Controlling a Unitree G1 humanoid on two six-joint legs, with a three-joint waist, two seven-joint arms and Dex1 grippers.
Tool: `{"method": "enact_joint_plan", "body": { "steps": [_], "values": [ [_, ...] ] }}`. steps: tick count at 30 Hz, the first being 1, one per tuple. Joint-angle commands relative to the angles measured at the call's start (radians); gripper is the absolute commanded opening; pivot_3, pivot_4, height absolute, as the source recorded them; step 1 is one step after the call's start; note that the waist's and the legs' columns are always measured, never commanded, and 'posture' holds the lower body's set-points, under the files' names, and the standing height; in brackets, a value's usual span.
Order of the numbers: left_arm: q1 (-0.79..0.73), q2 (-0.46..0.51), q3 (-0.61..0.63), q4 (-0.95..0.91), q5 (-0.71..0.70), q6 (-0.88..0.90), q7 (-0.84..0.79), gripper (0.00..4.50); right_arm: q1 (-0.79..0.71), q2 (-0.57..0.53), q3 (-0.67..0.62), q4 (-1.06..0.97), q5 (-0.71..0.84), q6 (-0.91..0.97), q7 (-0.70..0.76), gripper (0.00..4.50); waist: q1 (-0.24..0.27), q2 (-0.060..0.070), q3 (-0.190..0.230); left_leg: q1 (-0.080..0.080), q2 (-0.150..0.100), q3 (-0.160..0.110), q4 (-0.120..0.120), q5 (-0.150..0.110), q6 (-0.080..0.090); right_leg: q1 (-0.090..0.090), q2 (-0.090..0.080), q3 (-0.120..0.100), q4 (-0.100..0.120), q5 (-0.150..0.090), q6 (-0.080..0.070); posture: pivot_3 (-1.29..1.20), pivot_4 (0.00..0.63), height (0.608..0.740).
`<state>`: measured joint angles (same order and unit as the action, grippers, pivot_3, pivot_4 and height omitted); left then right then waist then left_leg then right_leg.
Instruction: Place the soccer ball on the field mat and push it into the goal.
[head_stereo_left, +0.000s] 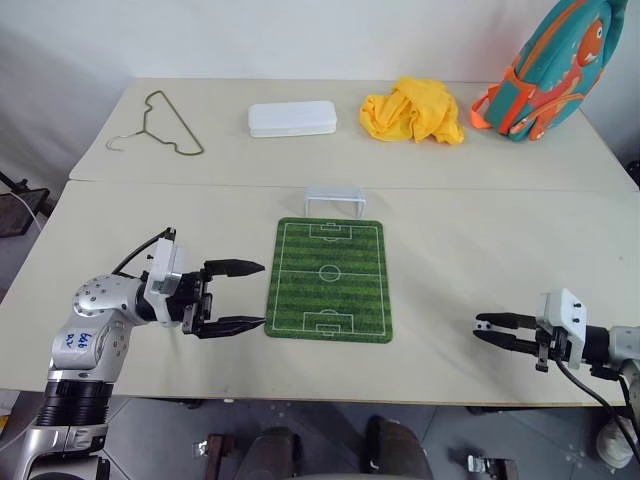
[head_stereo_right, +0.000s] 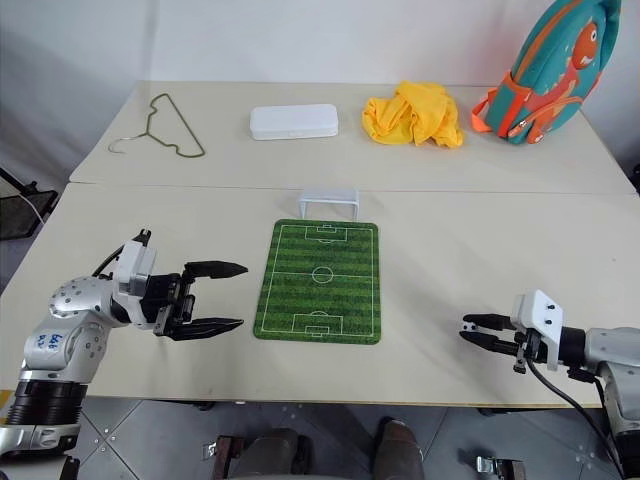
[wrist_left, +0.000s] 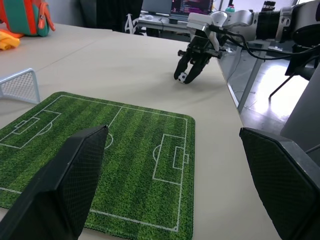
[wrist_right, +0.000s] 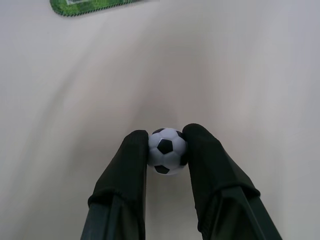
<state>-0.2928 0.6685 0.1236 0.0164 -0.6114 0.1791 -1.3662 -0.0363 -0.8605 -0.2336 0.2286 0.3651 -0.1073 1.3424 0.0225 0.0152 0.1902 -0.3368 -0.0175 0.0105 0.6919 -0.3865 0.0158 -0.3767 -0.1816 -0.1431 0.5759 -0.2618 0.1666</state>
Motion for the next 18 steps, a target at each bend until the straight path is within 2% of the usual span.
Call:
{"method": "enact_joint_plan", "body": {
  "steps": [1, 5, 8, 10, 13, 15, 18],
  "values": [
    [0.007, 0.013, 0.043, 0.007, -0.004, -0.038, -0.014, 4.50, -0.039, 0.012, 0.024, -0.117, 0.063, 0.050, 0.015, 0.84, -0.001, 0.000, 0.000, 0.000, 0.000, 0.000, 0.000, 0.000, 0.000, 0.000, 0.000, 0.000, 0.000, 0.000, 0.000, 0.00, 0.150, 0.740],
    [0.039, 0.007, 0.077, 0.041, 0.005, -0.078, -0.003, 4.50, -0.149, 0.069, 0.133, -0.305, 0.117, 0.211, -0.038, 0.84, -0.023, 0.000, 0.000, 0.001, 0.001, 0.000, 0.000, 0.000, -0.001, 0.000, 0.001, 0.001, 0.001, 0.000, 0.000, 0.00, 0.150, 0.740],
    [0.062, 0.006, 0.083, 0.061, 0.018, -0.115, -0.007, 4.50, -0.208, 0.099, 0.230, -0.372, 0.076, 0.273, -0.061, 0.84, -0.023, 0.000, 0.000, 0.001, 0.002, 0.000, 0.001, -0.001, -0.001, 0.000, 0.001, 0.001, 0.001, 0.000, -0.001, 0.00, 0.150, 0.740],
    [0.119, 0.007, 0.099, 0.081, 0.034, -0.148, -0.006, 4.50, -0.308, 0.211, 0.381, -0.427, 0.022, 0.364, -0.144, 0.84, -0.023, 0.000, 0.000, 0.000, 0.001, -0.001, 0.001, -0.001, -0.001, 0.000, 0.001, 0.000, 0.001, 0.000, -0.001, 0.00, 0.150, 0.740],
    [0.189, 0.003, 0.113, 0.085, 0.056, -0.205, -0.008, 4.50, -0.416, 0.370, 0.567, -0.427, -0.093, 0.431, -0.236, 0.84, -0.036, -0.001, 0.000, 0.001, 0.003, -0.002, 0.001, -0.002, -0.002, -0.003, 0.003, 0.004, 0.003, 0.000, -0.002, 0.00, 0.150, 0.740],
    [0.204, -0.001, 0.113, 0.072, 0.056, -0.204, 0.009, 4.50, -0.444, 0.411, 0.614, -0.397, -0.146, 0.422, -0.265, 0.84, -0.025, -0.001, 0.000, -0.002, 0.004, -0.001, 0.001, -0.002, -0.003, -0.010, 0.003, 0.005, 0.008, -0.001, -0.003, 0.00, 0.150, 0.740],
    [0.234, -0.002, 0.114, 0.054, 0.056, -0.209, 0.014, 4.50, -0.481, 0.456, 0.655, -0.332, -0.190, 0.407, -0.294, 0.84, -0.020, -0.002, -0.001, -0.014, 0.001, -0.001, 0.009, -0.002, -0.002, -0.017, 0.002, 0.005, 0.012, -0.001, -0.004, 0.00, 0.150, 0.740]
  ]
}}
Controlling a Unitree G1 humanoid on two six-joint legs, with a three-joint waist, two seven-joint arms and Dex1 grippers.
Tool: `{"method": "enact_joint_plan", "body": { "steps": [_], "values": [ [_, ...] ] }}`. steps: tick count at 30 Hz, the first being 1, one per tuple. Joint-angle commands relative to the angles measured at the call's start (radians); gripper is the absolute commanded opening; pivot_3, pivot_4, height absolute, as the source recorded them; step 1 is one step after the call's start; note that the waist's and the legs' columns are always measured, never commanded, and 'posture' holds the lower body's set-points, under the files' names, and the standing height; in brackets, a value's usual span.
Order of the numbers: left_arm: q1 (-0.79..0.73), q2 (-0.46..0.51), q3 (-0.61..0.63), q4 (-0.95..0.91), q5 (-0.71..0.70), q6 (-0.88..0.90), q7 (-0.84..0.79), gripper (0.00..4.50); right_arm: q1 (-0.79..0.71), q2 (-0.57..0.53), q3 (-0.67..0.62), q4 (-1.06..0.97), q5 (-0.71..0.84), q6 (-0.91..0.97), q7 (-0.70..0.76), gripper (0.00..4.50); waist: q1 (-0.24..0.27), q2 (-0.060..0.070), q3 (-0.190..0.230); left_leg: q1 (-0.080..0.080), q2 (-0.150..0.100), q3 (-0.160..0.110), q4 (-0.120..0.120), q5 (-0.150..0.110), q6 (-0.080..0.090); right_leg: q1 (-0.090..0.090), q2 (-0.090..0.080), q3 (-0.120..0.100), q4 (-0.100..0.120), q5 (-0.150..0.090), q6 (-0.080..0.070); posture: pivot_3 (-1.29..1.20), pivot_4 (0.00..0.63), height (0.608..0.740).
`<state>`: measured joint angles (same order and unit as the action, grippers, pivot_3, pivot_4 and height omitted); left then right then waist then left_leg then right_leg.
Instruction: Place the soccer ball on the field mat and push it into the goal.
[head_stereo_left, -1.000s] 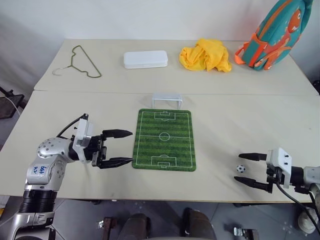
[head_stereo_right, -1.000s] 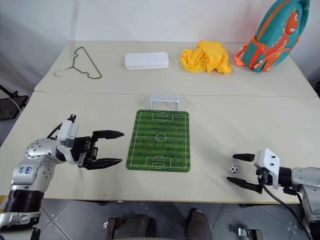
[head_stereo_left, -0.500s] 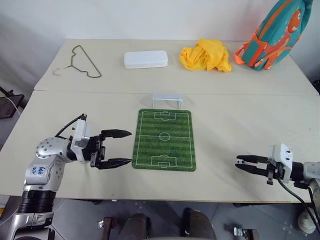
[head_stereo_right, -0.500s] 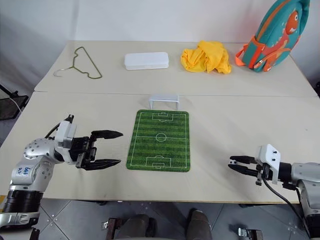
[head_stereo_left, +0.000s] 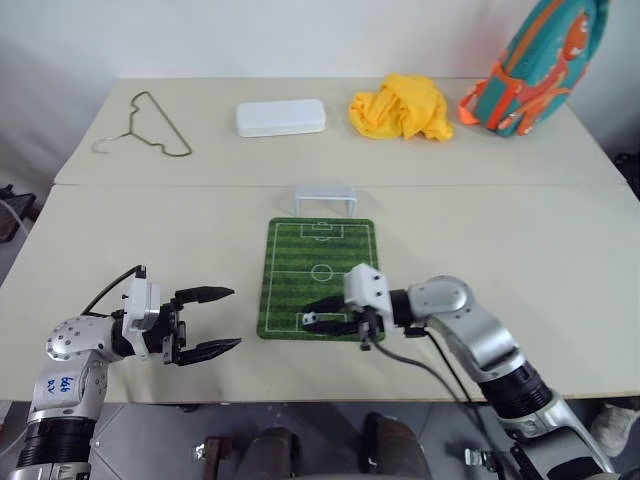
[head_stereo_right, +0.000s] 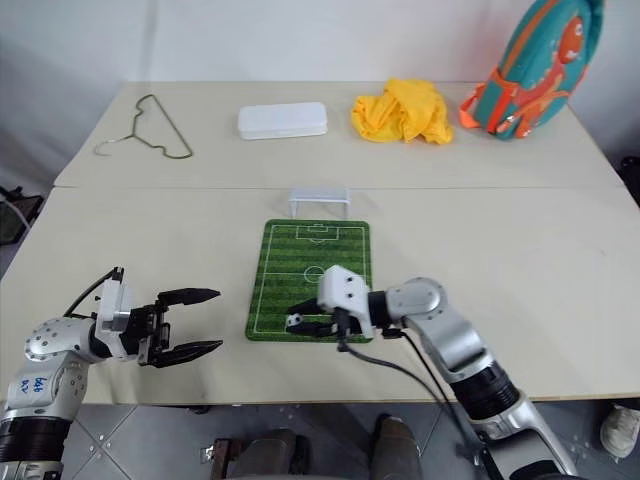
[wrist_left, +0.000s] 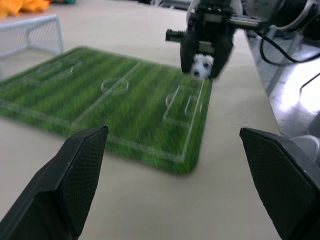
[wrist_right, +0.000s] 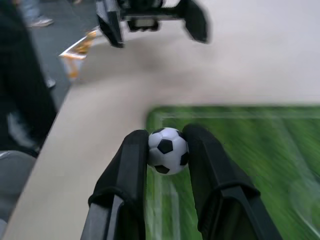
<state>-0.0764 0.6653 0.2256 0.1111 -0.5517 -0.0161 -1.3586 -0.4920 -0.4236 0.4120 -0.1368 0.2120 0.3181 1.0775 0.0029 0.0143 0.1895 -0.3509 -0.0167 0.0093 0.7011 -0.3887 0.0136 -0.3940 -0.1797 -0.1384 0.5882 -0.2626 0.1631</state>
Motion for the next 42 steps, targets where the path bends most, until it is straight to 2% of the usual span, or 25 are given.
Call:
{"method": "enact_joint_plan", "body": {
  "steps": [1, 5, 13, 30, 38, 42],
  "values": [
    [0.024, 0.002, 0.012, -0.048, -0.005, -0.012, 0.011, 4.50, -0.035, 0.027, 0.018, 0.047, -0.044, -0.015, -0.029, 0.84, 0.000, -0.001, -0.001, -0.001, -0.001, 0.000, 0.001, 0.000, 0.000, 0.000, 0.000, 0.000, -0.001, 0.000, 0.000, 0.00, 0.150, 0.740],
    [0.033, 0.004, 0.015, -0.068, -0.010, -0.003, 0.027, 4.50, -0.036, 0.030, 0.021, 0.065, -0.046, -0.023, -0.011, 0.84, -0.008, -0.002, -0.001, -0.001, 0.000, 0.000, 0.000, 0.000, 0.001, 0.000, 0.000, 0.000, -0.001, 0.000, 0.000, 0.00, 0.150, 0.740],
    [0.034, 0.009, 0.025, -0.087, -0.017, 0.008, 0.042, 4.50, 0.038, -0.053, -0.025, 0.015, -0.026, -0.033, 0.027, 0.84, -0.017, -0.002, -0.001, 0.000, 0.002, 0.002, -0.001, 0.000, 0.000, -0.001, 0.002, 0.000, -0.001, 0.000, 0.000, 0.00, 0.150, 0.740],
    [0.005, 0.005, 0.016, -0.069, -0.015, 0.014, 0.035, 4.50, 0.053, -0.038, -0.034, 0.076, -0.021, 0.005, -0.003, 0.84, -0.024, -0.002, -0.001, 0.000, 0.002, 0.003, 0.000, 0.000, 0.000, -0.001, 0.002, 0.001, -0.001, 0.000, 0.000, 0.00, 0.150, 0.740],
    [-0.005, 0.001, 0.012, -0.059, -0.017, 0.020, 0.032, 4.50, 0.036, -0.010, -0.039, 0.080, -0.016, -0.075, 0.002, 3.50, -0.030, -0.002, -0.001, 0.000, 0.002, 0.003, 0.000, 0.000, 0.000, 0.000, 0.002, 0.001, -0.001, 0.000, 0.000, 0.00, 0.150, 0.740],
    [-0.006, 0.001, 0.012, -0.058, -0.018, 0.023, 0.031, 4.50, 0.038, -0.010, -0.038, 0.075, -0.010, -0.066, 0.013, 3.50, -0.030, -0.002, -0.001, 0.000, 0.002, 0.003, 0.000, 0.000, 0.000, -0.001, 0.002, 0.001, -0.001, 0.000, 0.000, 0.00, 0.150, 0.740]
  ]
}}
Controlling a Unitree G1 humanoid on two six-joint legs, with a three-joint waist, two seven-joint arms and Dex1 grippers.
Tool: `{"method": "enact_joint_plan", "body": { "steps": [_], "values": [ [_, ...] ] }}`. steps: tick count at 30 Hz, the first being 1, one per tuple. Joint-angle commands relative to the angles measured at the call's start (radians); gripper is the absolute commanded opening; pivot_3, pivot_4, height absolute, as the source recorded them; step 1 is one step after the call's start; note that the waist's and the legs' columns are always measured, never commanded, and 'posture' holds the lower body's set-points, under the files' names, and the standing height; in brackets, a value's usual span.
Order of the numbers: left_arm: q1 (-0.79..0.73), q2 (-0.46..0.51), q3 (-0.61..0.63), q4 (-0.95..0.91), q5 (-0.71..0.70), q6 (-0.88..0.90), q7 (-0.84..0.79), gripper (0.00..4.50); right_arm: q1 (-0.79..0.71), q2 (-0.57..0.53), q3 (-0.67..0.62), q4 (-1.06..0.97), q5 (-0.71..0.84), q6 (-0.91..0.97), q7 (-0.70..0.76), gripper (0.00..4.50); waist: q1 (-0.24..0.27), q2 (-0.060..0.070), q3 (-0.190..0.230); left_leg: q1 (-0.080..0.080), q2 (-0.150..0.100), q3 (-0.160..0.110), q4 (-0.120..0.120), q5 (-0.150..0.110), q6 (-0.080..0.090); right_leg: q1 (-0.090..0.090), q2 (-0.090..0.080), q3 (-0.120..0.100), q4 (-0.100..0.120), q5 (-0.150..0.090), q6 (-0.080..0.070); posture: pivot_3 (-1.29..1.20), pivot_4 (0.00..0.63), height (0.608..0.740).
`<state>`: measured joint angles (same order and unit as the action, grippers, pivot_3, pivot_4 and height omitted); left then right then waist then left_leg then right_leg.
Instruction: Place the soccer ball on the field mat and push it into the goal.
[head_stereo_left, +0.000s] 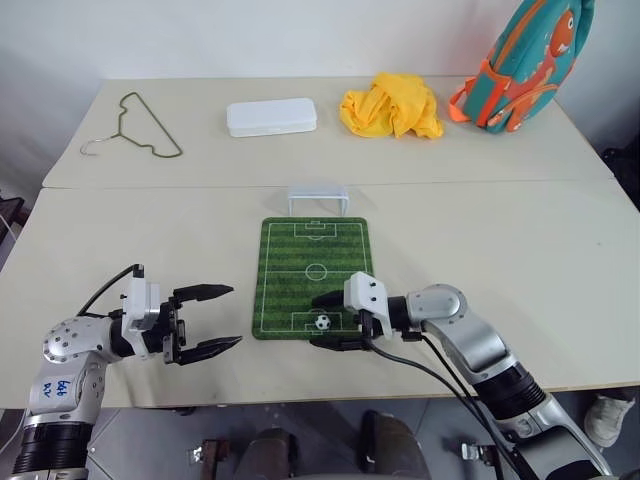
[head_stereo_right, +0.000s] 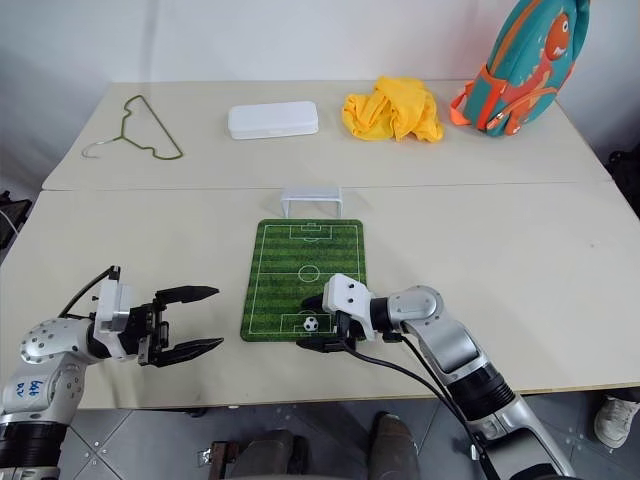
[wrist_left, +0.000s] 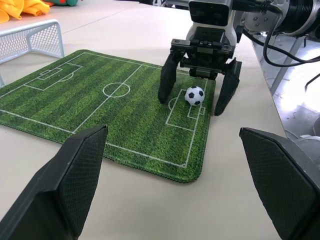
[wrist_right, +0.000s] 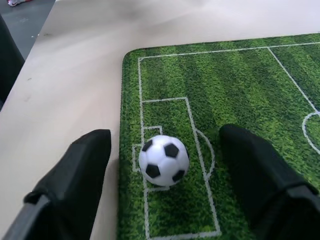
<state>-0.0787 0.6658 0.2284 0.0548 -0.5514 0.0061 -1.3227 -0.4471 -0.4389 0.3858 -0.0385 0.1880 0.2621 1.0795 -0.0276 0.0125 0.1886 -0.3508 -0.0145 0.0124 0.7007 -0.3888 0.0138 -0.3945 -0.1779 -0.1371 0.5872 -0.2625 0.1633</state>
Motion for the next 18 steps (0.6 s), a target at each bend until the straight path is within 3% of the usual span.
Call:
{"method": "enact_joint_plan", "body": {
  "steps": [1, 9, 14, 18],
  "values": [
    [-0.003, 0.001, 0.010, -0.003, -0.019, 0.003, -0.005, 4.50, -0.007, 0.008, -0.018, -0.027, 0.019, -0.023, 0.012, 3.50, 0.000, 0.000, 0.000, 0.000, 0.000, 0.000, 0.000, 0.000, 0.000, 0.000, 0.000, 0.000, 0.000, 0.000, 0.000, 0.00, 0.150, 0.740],
    [0.001, 0.000, 0.015, -0.005, -0.022, 0.007, -0.004, 4.50, -0.012, 0.008, -0.134, -0.100, 0.169, -0.067, 0.083, 3.50, 0.001, 0.000, 0.000, 0.000, 0.000, 0.000, 0.000, 0.000, 0.000, 0.000, 0.000, 0.000, 0.000, 0.000, 0.000, 0.00, 0.150, 0.740],
    [-0.009, 0.014, 0.031, 0.008, -0.042, -0.007, -0.045, 4.50, 0.073, -0.137, -0.270, -0.230, 0.303, -0.031, 0.183, 3.50, 0.010, 0.000, 0.000, 0.000, 0.000, -0.001, 0.000, 0.000, 0.000, 0.000, 0.000, 0.000, 0.000, 0.000, 0.000, 0.00, 0.150, 0.740],
    [-0.008, 0.030, 0.057, 0.005, -0.058, -0.022, -0.079, 4.50, 0.198, -0.254, -0.349, -0.266, 0.330, -0.059, 0.237, 2.60, 0.022, 0.000, 0.000, 0.000, 0.000, 0.000, 0.000, 0.000, 0.000, 0.000, 0.000, 0.000, -0.001, 0.000, 0.000, 0.00, 0.150, 0.740]
  ]
}}
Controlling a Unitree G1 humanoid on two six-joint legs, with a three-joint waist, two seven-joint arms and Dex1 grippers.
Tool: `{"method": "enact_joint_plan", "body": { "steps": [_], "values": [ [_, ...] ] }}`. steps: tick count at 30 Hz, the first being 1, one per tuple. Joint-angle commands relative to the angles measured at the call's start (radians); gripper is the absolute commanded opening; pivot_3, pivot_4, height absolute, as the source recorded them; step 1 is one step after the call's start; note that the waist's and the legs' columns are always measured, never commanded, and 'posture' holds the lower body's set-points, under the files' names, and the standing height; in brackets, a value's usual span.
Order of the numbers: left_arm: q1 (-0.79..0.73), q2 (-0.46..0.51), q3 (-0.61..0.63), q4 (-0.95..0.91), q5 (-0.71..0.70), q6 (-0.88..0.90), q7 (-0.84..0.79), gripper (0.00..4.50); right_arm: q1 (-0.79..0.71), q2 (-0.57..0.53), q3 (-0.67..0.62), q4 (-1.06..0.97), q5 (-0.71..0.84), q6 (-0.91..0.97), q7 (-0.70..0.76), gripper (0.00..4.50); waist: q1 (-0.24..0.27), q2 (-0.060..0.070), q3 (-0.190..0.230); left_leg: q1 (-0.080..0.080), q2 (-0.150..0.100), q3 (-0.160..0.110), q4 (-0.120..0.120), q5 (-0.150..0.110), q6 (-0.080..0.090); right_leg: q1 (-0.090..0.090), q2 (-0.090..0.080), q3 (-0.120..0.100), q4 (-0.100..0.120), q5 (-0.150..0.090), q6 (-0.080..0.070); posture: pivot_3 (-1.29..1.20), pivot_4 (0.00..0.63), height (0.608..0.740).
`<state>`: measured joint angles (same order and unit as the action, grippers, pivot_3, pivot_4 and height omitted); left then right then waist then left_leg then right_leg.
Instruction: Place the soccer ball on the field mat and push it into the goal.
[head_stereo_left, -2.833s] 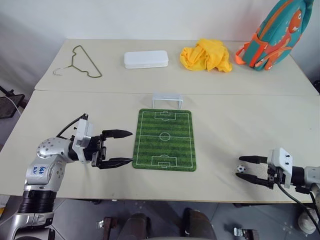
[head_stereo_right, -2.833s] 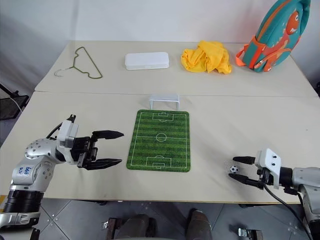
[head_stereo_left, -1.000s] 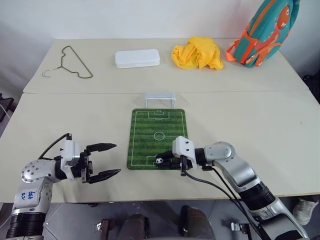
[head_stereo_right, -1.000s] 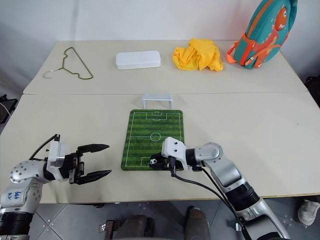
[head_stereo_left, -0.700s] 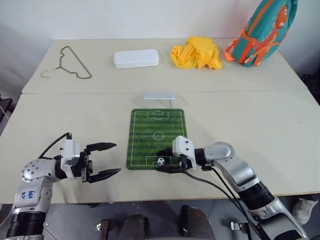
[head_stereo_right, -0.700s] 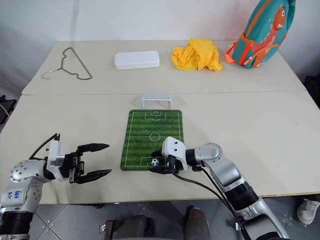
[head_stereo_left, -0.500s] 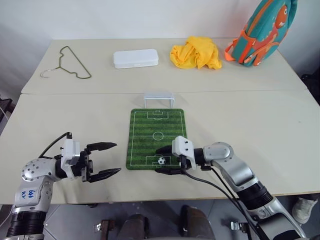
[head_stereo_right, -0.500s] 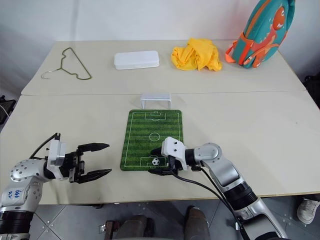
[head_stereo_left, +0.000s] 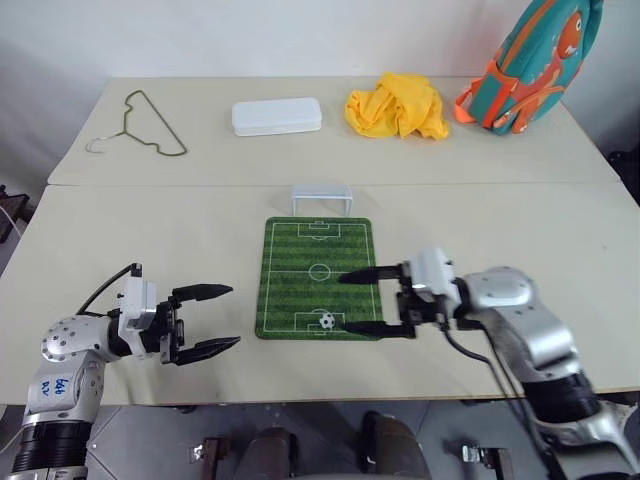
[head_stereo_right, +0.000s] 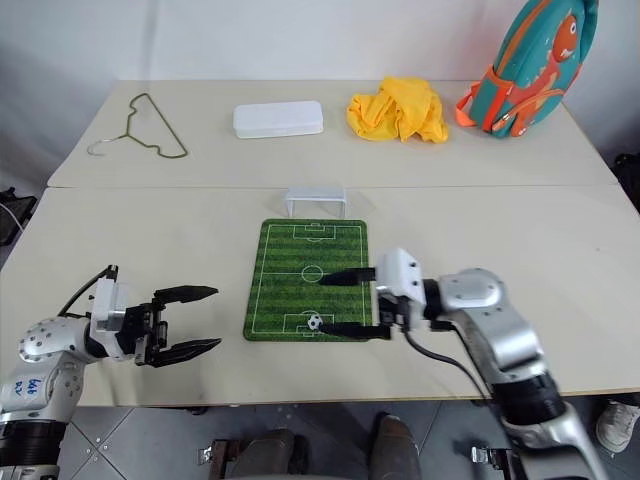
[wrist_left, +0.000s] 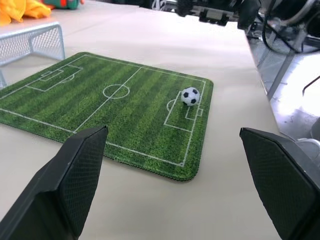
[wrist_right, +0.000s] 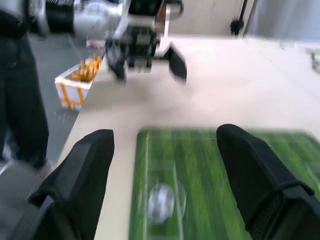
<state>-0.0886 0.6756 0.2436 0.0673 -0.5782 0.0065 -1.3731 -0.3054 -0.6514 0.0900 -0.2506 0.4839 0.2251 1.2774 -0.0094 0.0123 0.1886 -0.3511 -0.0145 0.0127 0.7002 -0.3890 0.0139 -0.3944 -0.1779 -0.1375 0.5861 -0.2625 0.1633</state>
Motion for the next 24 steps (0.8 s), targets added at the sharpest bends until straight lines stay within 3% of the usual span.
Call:
{"method": "enact_joint_plan", "body": {
  "steps": [1, 7, 8, 15, 24],
  "values": [
    [0.007, 0.029, 0.052, -0.006, -0.037, -0.023, -0.041, 4.50, 0.107, -0.075, -0.070, -0.062, 0.029, -0.039, 0.059, 2.24, 0.005, 0.000, 0.000, 0.000, 0.000, 0.000, 0.000, 0.000, 0.000, 0.000, 0.000, 0.000, 0.000, 0.000, 0.000, 0.00, 0.150, 0.740],
    [0.028, 0.045, 0.066, -0.012, -0.056, -0.025, -0.101, 4.50, 0.261, -0.118, -0.082, -0.019, -0.049, -0.190, 0.082, 0.16, 0.007, 0.000, 0.000, 0.001, 0.000, 0.002, 0.000, 0.000, 0.000, 0.000, 0.000, 0.002, 0.000, 0.000, 0.000, 0.00, 0.150, 0.740],
    [0.031, 0.048, 0.061, -0.012, -0.053, -0.026, -0.112, 4.50, 0.257, -0.101, -0.059, -0.004, -0.076, -0.221, 0.071, 0.04, 0.006, 0.000, 0.000, 0.001, 0.000, 0.003, 0.001, 0.000, 0.000, 0.000, 0.000, 0.002, 0.001, 0.000, 0.000, 0.00, 0.150, 0.740],
    [0.042, 0.030, 0.049, -0.012, -0.043, -0.009, -0.097, 4.50, 0.157, 0.067, 0.135, -0.005, -0.170, -0.179, -0.039, 0.04, 0.006, 0.000, 0.000, 0.004, 0.001, 0.004, 0.000, 0.000, 0.000, 0.001, 0.001, 0.004, 0.002, 0.000, 0.000, 0.00, 0.150, 0.740],
    [0.074, 0.024, 0.050, -0.043, -0.046, 0.010, -0.063, 4.50, 0.058, 0.197, 0.248, 0.061, -0.261, -0.069, -0.186, 0.04, 0.008, 0.000, 0.000, 0.003, 0.001, 0.003, 0.000, 0.000, 0.000, 0.001, 0.001, 0.004, 0.001, 0.000, 0.000, 0.00, 0.150, 0.740]
  ]
}}
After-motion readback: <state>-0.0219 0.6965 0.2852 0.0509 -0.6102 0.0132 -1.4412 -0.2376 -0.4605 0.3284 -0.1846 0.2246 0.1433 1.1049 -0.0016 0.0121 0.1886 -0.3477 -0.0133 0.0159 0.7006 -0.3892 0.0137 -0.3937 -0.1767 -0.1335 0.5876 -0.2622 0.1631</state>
